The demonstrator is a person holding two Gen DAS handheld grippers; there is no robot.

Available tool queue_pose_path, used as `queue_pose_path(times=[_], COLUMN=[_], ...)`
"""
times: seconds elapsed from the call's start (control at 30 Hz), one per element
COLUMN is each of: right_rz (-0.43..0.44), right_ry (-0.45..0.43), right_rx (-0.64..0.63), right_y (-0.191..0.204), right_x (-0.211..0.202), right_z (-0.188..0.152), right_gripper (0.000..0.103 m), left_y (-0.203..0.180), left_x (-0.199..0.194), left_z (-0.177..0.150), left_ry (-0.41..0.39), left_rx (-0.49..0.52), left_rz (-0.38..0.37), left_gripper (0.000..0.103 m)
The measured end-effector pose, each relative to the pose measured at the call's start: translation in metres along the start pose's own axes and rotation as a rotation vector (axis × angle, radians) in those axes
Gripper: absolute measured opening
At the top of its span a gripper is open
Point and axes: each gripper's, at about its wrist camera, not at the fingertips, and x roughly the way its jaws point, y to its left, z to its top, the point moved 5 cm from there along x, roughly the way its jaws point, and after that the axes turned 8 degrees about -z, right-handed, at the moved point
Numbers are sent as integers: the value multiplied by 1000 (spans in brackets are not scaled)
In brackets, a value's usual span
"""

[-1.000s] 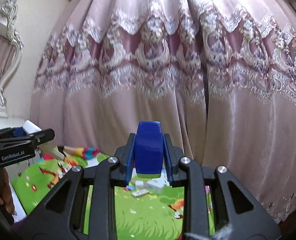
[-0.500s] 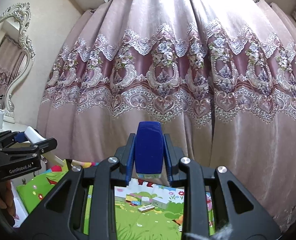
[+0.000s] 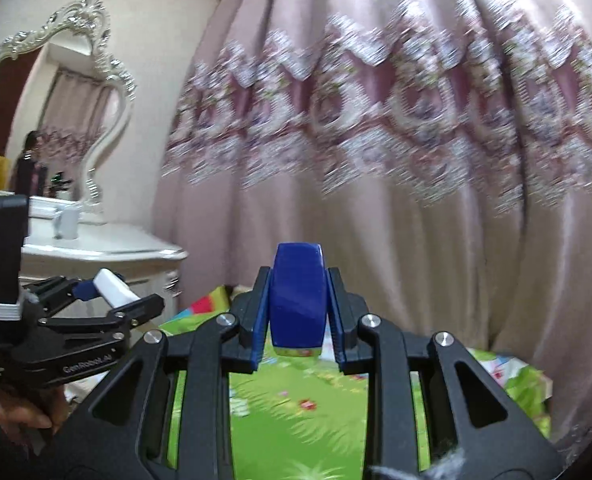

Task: Organize rigid objects
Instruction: 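Lift the navy box and white box and carry them to the storage box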

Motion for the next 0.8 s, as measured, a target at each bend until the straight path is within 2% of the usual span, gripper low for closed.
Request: queue_pose_path(times=[0.33, 0.6, 0.8], right_rz=[295, 425, 502], right_ry=[170, 233, 271], right_rx=[-50, -117, -201], right_y=[93, 147, 183], right_x=[34, 41, 40], right_z=[-31, -48, -67], right_gripper=[30, 30, 30], left_y=[77, 127, 154], left_x=[-22, -44, -52], left_z=[-39, -72, -97], left_ry=[102, 161, 212], left_rx=[-112, -196, -243], left_rz=[153, 262, 315], left_gripper=[65, 65, 65])
